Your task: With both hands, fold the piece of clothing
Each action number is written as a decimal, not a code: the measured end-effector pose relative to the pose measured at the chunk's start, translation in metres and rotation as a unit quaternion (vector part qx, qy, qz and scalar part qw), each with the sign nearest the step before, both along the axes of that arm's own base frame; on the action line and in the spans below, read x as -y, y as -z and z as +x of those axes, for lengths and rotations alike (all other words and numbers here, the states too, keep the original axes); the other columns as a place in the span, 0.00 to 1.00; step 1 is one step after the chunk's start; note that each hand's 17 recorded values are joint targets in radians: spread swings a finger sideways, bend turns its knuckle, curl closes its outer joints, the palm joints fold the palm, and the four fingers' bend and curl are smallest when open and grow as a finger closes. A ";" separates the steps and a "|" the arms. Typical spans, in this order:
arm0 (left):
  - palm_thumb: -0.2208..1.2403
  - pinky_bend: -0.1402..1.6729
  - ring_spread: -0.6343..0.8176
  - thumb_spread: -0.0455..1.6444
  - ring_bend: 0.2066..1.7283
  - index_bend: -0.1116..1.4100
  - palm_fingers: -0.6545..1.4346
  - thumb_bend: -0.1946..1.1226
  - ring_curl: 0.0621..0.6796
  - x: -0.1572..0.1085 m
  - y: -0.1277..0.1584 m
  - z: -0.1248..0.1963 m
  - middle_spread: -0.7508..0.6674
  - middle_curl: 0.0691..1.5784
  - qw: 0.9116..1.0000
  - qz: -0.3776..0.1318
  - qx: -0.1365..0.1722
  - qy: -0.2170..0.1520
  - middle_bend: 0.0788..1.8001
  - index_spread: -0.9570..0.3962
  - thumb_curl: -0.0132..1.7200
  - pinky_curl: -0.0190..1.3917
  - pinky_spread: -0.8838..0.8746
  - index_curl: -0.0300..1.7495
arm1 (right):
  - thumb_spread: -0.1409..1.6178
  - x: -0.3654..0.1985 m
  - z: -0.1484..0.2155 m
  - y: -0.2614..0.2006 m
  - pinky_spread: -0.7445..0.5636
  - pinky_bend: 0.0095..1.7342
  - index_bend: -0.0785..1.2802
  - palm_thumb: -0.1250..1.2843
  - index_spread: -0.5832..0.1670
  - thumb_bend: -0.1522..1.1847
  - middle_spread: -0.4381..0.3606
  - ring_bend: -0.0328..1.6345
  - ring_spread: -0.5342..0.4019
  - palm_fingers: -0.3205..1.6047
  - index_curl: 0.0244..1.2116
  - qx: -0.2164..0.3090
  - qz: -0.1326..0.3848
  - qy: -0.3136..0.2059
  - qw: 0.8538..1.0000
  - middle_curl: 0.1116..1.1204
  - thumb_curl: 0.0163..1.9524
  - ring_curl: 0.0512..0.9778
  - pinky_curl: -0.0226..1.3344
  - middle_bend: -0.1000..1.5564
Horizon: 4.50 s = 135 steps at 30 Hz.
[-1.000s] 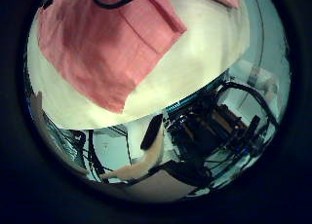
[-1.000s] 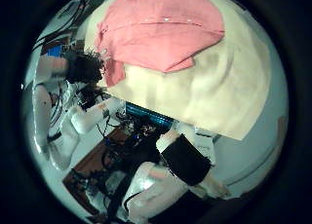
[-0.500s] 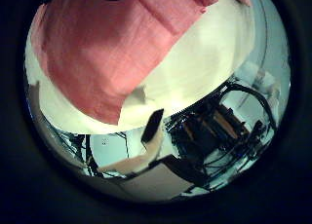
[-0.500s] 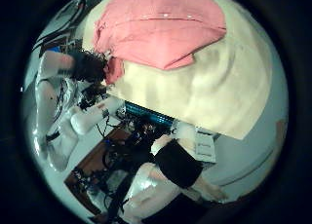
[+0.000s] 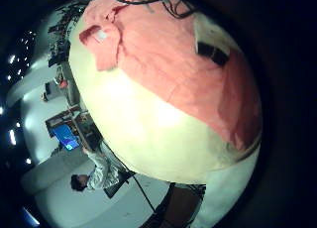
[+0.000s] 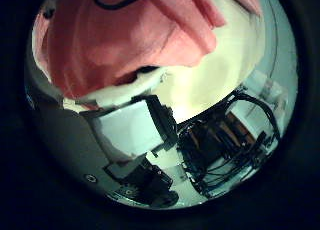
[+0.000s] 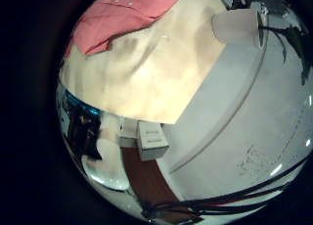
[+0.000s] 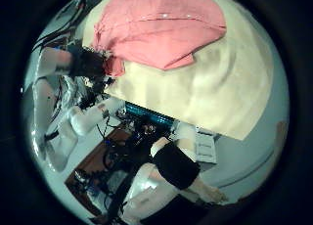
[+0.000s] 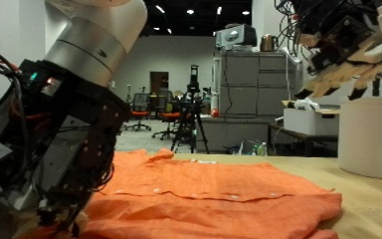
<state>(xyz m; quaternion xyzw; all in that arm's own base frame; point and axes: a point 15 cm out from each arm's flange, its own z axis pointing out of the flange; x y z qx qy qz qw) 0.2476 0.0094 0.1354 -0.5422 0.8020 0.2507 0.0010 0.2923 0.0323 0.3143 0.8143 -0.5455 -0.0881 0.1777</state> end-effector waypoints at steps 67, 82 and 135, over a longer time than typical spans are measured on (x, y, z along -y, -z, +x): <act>0.74 0.71 0.12 0.60 0.71 0.19 0.82 0.14 0.75 0.017 -0.063 0.016 0.08 0.72 1.000 -0.014 -0.009 -0.014 0.41 0.20 0.50 0.43 0.13 0.86 | 0.62 -0.047 0.038 0.155 0.10 0.39 0.41 0.97 0.16 0.29 0.13 0.43 0.09 0.86 0.40 0.123 0.040 -0.080 0.988 0.37 0.37 0.34 0.31 0.36; 0.74 0.70 0.11 0.61 0.72 0.19 0.81 0.14 0.76 0.008 -0.097 -0.007 0.07 0.73 0.995 -0.026 -0.078 0.051 0.40 0.24 0.50 0.43 0.13 0.89 | 0.48 -0.030 0.014 0.106 0.13 0.55 0.71 0.89 0.34 0.49 0.24 0.65 0.24 0.88 0.53 0.130 0.034 -0.065 0.989 0.51 0.62 0.49 0.38 0.64; 0.73 0.68 0.12 0.60 0.73 0.19 0.77 0.13 0.79 -0.005 -0.070 0.261 0.07 0.76 0.996 -0.027 -0.076 0.031 0.40 0.39 0.47 0.46 0.12 0.94 | 0.27 -0.054 0.264 0.136 0.15 0.61 0.71 0.67 0.34 0.71 0.27 0.70 0.27 0.77 0.47 0.094 -0.019 -0.001 0.995 0.42 0.99 0.45 0.39 0.67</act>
